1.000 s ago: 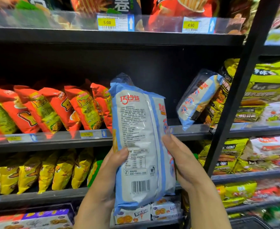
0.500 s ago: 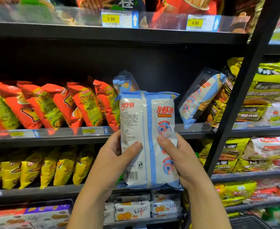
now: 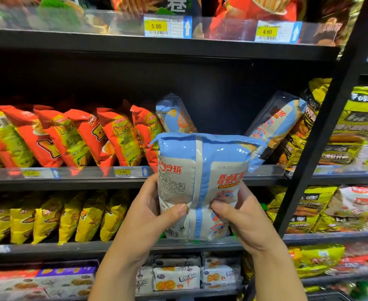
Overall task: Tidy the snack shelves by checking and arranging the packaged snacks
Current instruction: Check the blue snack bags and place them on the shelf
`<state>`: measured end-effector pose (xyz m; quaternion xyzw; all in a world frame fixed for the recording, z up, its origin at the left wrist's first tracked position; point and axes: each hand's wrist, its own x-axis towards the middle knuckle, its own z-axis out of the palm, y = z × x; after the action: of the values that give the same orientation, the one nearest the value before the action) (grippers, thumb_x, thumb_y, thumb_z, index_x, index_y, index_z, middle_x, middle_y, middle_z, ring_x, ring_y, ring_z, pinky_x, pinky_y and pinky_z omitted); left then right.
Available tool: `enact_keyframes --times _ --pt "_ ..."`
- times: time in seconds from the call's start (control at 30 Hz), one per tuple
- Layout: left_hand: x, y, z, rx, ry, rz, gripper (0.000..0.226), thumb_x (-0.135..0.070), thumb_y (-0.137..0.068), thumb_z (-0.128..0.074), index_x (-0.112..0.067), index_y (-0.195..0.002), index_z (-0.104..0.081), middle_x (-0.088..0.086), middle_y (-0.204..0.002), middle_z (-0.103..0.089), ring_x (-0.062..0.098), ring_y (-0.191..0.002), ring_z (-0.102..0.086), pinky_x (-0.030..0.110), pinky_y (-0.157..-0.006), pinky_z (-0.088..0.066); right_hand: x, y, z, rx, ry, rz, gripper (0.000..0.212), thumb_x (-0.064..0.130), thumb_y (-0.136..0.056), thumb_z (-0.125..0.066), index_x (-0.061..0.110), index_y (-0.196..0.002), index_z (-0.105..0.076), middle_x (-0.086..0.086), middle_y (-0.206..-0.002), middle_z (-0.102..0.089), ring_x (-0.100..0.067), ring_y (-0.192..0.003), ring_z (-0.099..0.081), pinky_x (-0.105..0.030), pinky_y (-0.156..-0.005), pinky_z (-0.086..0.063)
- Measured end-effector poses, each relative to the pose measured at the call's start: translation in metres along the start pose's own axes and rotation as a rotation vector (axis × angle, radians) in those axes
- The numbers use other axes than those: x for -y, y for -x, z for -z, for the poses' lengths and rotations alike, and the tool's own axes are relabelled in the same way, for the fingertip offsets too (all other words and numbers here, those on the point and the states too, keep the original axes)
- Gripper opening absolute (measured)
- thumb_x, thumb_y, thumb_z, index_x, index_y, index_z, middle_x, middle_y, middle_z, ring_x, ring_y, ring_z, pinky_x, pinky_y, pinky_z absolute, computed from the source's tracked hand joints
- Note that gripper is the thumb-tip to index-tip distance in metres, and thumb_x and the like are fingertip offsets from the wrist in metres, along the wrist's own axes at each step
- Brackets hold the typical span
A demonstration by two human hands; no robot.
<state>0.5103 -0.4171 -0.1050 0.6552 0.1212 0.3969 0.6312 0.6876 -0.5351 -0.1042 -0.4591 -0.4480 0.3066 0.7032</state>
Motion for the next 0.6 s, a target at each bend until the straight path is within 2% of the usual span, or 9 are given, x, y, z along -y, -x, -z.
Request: enact_keyframes --times 0.13,0.27,0.37,0.4,0.47,0.6 --pt "-0.004 -0.002 0.000 0.014 0.025 0.009 0.064 -0.009 -0.078 -0.081 -0.020 -0.137 -0.058 -0.002 -0.130 -0.074 0.014 -0.121 -0.070 0.023 -0.093 -0.056 0.003 -0.001 0.002 -0.001 0.008 -0.053 0.056 0.039 -0.065 -0.098 0.033 -0.116 -0.075 -0.011 -0.120 -0.077 -0.027 -0.111 -0.074 -0.035 -0.087 -0.060" --pt "-0.012 -0.010 -0.002 -0.038 0.014 0.127 0.067 -0.031 -0.069 -0.090 -0.020 -0.129 -0.062 0.000 -0.121 -0.078 0.019 -0.111 -0.075 0.032 -0.085 -0.062 0.017 -0.003 0.001 -0.040 0.065 -0.188 0.082 0.058 -0.059 -0.096 0.020 -0.124 -0.065 -0.009 -0.115 -0.079 -0.026 -0.101 -0.078 -0.034 -0.078 -0.062" --pt "-0.018 -0.020 -0.009 -0.098 0.065 0.299 0.067 -0.038 -0.071 -0.090 -0.016 -0.128 -0.062 0.009 -0.115 -0.080 0.026 -0.099 -0.079 0.044 -0.079 -0.063 0.027 -0.007 -0.006 -0.087 0.076 -0.297 0.060 0.053 -0.079 -0.084 0.015 -0.122 -0.068 -0.011 -0.110 -0.080 -0.029 -0.098 -0.079 -0.045 -0.089 -0.060" --pt "-0.021 -0.023 -0.012 -0.107 0.100 0.353 0.073 -0.041 -0.069 -0.095 -0.012 -0.128 -0.061 0.014 -0.114 -0.079 0.028 -0.095 -0.079 0.044 -0.076 -0.064 0.029 -0.009 -0.007 -0.102 0.052 -0.329 0.052 0.050 -0.082 -0.082 0.016 -0.119 -0.072 -0.013 -0.110 -0.080 -0.031 -0.099 -0.078 -0.048 -0.095 -0.058" --pt "-0.027 -0.027 -0.017 -0.110 0.106 0.420 0.082 -0.050 -0.064 -0.088 -0.006 -0.128 -0.062 0.019 -0.115 -0.078 0.029 -0.091 -0.078 0.041 -0.073 -0.064 0.035 -0.010 -0.008 -0.121 0.024 -0.388 0.044 0.051 -0.080 -0.081 0.018 -0.110 -0.080 -0.014 -0.110 -0.080 -0.033 -0.101 -0.078 -0.050 -0.101 -0.056" --pt "-0.030 -0.035 -0.016 -0.076 0.045 0.504 0.094 -0.062 -0.064 -0.089 -0.002 -0.132 -0.064 0.020 -0.118 -0.077 0.032 -0.100 -0.078 0.038 -0.076 -0.063 0.044 -0.012 -0.008 -0.143 -0.034 -0.449 0.042 0.049 -0.076 -0.076 0.016 -0.100 -0.085 -0.015 -0.107 -0.081 -0.032 -0.096 -0.079 -0.045 -0.094 -0.058"
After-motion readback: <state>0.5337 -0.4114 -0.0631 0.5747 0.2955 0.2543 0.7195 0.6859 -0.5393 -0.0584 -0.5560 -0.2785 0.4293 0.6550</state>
